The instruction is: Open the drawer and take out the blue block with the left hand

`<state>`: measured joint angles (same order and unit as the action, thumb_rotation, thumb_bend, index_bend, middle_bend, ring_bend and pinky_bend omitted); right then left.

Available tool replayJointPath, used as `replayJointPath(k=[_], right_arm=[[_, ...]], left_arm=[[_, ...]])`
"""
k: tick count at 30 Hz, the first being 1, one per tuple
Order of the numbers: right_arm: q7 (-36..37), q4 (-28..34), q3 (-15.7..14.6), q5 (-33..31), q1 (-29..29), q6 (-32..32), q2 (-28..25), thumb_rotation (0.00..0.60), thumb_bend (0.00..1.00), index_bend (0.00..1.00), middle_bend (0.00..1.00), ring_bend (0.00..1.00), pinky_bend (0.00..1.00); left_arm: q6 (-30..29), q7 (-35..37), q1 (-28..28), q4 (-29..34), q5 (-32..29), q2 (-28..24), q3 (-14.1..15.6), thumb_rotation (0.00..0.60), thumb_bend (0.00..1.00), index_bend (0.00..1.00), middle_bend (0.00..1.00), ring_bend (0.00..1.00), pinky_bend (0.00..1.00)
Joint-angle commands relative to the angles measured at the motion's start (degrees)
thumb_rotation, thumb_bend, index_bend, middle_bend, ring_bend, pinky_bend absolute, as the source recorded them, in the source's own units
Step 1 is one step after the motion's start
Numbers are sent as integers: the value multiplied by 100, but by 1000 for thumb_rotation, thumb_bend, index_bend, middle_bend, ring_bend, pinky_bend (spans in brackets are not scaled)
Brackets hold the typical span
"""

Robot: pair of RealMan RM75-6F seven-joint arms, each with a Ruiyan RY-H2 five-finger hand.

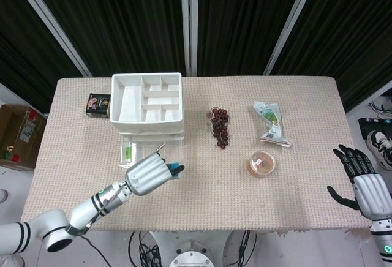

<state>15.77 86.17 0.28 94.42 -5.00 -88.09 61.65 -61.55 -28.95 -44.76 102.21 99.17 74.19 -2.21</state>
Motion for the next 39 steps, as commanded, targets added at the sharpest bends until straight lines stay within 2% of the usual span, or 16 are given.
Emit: replayJointPath(k=[1,9,13,17,23,27,30,35,39], right_arm=[[40,-28,-16,29,15,-33,9,600,203,0,23,0,0],[85,-79,-36,59,29,-71,20,600,203,0,23,0,0],[70,-63,-37,56,30,-70,11,600,203,0,23,0,0],[39,-38,-35,47,24,-58,7,600,203,0,23,0,0],[3,9,-34,58,17,-57,-2,600,203,0,23,0,0],[8,26,-28,47,36,-93,-23,600,203,0,23,0,0],[25,21,-32,43,56,-121,-43,600,204,0,23,0,0],[68,-1,-50,75,38,-88,-68,600,203,0,23,0,0],[116,-32,-63,85,-4,-13,-75,600,204,0,23,0,0]], left_arm=[[323,-338,-63,-73,-14,508,87,600,479,452,812,867,932],[877,-1040,-37,-762,-600,1376,175,600,478,437,812,867,932],[993,-1270,-1,-1002,-775,1575,232,600,465,404,807,865,927],[911,-1407,72,-1024,-911,1620,202,600,337,271,781,842,908],[729,-1341,149,-813,-909,1471,196,600,245,236,733,806,904],[260,-1036,341,-475,-822,1212,139,600,193,236,705,764,883],[-434,-420,663,-141,-829,874,-12,600,162,236,677,724,856],[-1576,644,1383,262,-1188,57,-278,600,144,249,639,659,752],[-2210,1165,2070,345,-1627,-576,-214,600,126,266,622,627,672]])
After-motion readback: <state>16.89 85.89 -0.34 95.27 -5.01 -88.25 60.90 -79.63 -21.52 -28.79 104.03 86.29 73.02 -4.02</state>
